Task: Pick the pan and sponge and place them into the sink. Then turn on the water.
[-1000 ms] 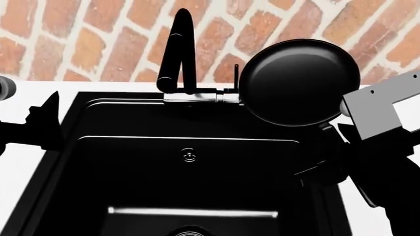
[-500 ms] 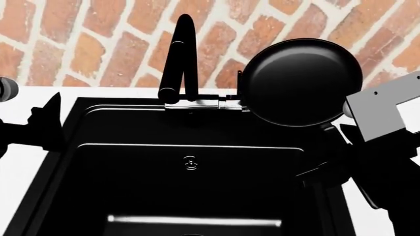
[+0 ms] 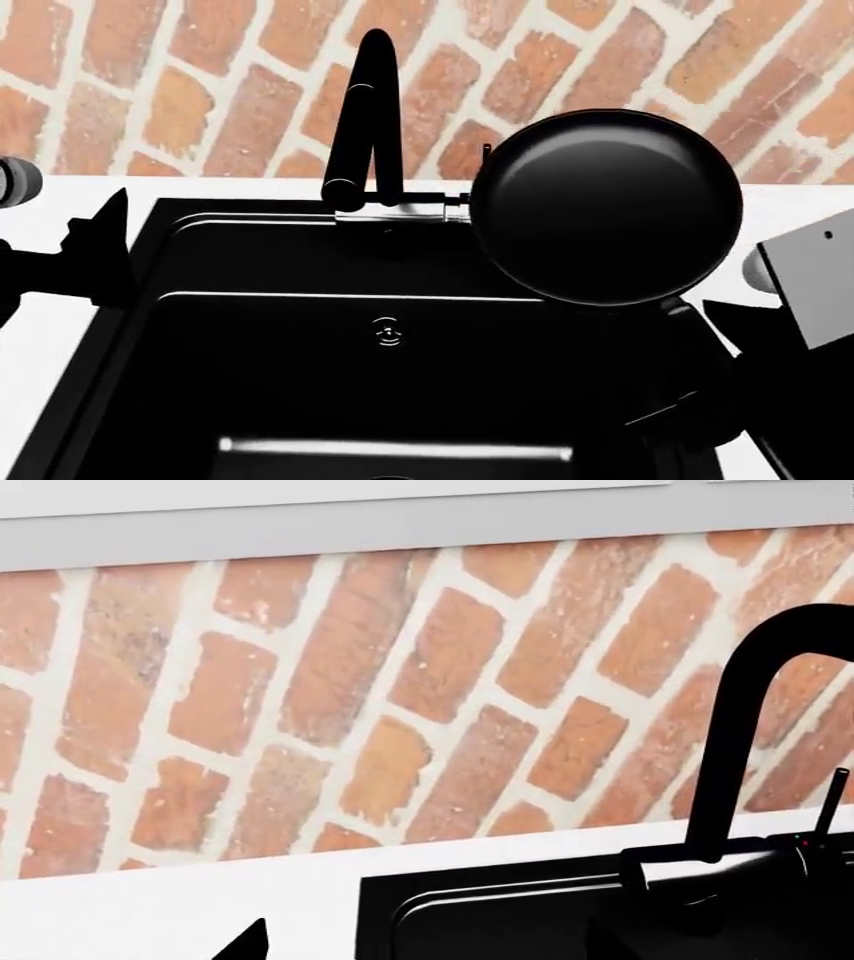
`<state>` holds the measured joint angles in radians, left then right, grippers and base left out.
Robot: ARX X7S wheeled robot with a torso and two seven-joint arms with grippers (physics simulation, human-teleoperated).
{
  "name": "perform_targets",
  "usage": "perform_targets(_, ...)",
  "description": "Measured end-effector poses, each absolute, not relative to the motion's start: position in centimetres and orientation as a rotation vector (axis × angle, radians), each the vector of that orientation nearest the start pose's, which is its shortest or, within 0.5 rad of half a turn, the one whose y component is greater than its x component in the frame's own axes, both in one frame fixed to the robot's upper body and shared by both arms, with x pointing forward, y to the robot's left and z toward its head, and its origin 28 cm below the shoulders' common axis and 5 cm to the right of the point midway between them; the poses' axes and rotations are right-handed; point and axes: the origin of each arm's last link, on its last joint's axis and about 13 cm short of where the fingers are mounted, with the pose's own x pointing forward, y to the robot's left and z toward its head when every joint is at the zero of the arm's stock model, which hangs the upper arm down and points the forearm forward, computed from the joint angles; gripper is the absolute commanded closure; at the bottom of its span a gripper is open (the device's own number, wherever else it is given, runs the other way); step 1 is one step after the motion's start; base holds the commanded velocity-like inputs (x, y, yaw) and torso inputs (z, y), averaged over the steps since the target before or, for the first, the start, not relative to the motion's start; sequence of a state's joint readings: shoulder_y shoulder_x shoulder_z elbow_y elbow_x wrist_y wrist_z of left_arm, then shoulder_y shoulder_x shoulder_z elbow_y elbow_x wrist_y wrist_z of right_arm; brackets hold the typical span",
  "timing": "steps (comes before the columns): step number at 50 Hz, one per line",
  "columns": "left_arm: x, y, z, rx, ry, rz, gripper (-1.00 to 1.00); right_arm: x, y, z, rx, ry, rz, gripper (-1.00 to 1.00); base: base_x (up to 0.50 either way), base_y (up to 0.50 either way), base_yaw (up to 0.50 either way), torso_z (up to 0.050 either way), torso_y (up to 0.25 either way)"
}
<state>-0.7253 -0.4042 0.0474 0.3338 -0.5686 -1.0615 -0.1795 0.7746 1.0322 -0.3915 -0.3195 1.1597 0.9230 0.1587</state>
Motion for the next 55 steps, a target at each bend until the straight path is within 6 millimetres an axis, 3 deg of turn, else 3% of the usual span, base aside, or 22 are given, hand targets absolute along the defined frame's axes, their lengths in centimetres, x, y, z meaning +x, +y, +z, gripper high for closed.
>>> perform_targets(14, 28.9, 26.5, 21.1, 0.052, 0.056, -0.071, -1.0, 23.3, -21.4, 21.5, -0.228, 0.423, 0.436, 1.0, 0.0, 0.0, 0.0, 0.0, 0.001)
perform_targets(35, 28.8, 26.7, 21.0, 0.05, 0.055, -0.064, -1.0, 26.3, -18.7, 19.3, -0.26, 0.491, 0.631, 1.0, 0.0, 0.0, 0.0, 0.001, 0.001)
perform_targets(55, 28.8, 26.4, 21.0, 0.051, 0.054, -0.063, -1.0, 27.0, -17.1, 18.3, -0.298, 0.512, 0.775, 1.0, 0.0, 0.0, 0.0, 0.001, 0.002)
